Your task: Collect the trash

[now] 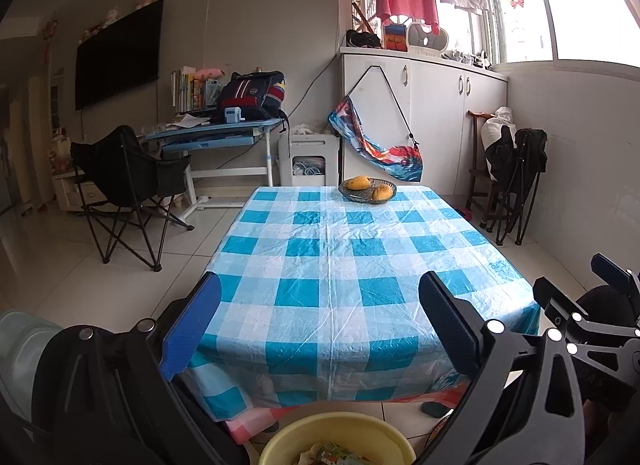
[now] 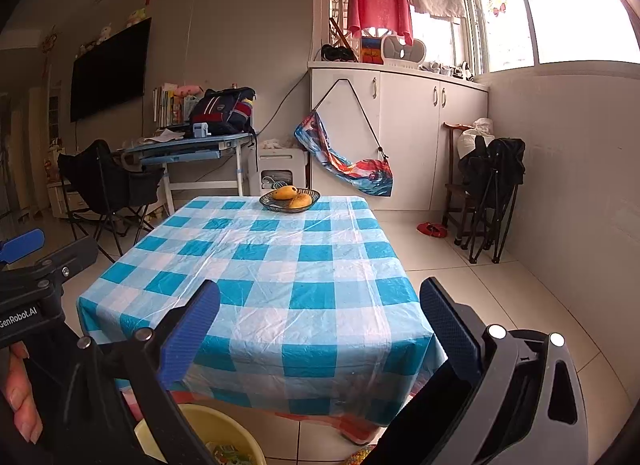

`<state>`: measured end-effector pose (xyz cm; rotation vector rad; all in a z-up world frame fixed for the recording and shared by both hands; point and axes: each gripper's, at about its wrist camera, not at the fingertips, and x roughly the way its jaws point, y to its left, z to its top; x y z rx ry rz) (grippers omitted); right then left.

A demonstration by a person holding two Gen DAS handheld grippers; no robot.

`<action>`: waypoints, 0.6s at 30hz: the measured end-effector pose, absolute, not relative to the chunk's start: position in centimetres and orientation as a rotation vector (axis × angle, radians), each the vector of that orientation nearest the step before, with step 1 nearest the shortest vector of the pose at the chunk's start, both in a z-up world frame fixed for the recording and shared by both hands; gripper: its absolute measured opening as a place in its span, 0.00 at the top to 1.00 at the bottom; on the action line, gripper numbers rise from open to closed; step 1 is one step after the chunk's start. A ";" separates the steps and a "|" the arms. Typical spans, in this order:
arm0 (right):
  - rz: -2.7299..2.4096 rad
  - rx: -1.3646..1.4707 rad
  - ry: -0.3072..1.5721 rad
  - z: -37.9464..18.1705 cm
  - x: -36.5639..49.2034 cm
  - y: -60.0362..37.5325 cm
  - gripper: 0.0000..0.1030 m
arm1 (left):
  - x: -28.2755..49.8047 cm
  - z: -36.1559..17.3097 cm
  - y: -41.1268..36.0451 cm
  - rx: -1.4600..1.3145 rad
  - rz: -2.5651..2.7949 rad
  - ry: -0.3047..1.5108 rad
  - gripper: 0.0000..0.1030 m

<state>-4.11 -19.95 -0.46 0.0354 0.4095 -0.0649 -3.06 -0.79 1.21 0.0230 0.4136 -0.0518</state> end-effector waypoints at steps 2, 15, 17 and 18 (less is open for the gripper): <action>-0.065 0.037 0.410 -0.5 -4.1 -20.0 0.07 | -3.1 1.2 -0.7 0.021 -0.048 0.413 0.07; -0.069 0.003 0.405 -0.8 -4.1 -19.5 0.07 | -3.6 0.7 -0.4 0.038 -0.031 0.404 0.07; -0.068 -0.003 0.405 -0.8 -4.0 -19.5 0.07 | -3.6 0.7 -0.3 0.037 -0.026 0.405 0.07; -0.068 -0.004 0.406 -0.9 -4.0 -19.5 0.07 | -3.6 0.7 -0.2 0.037 -0.024 0.405 0.07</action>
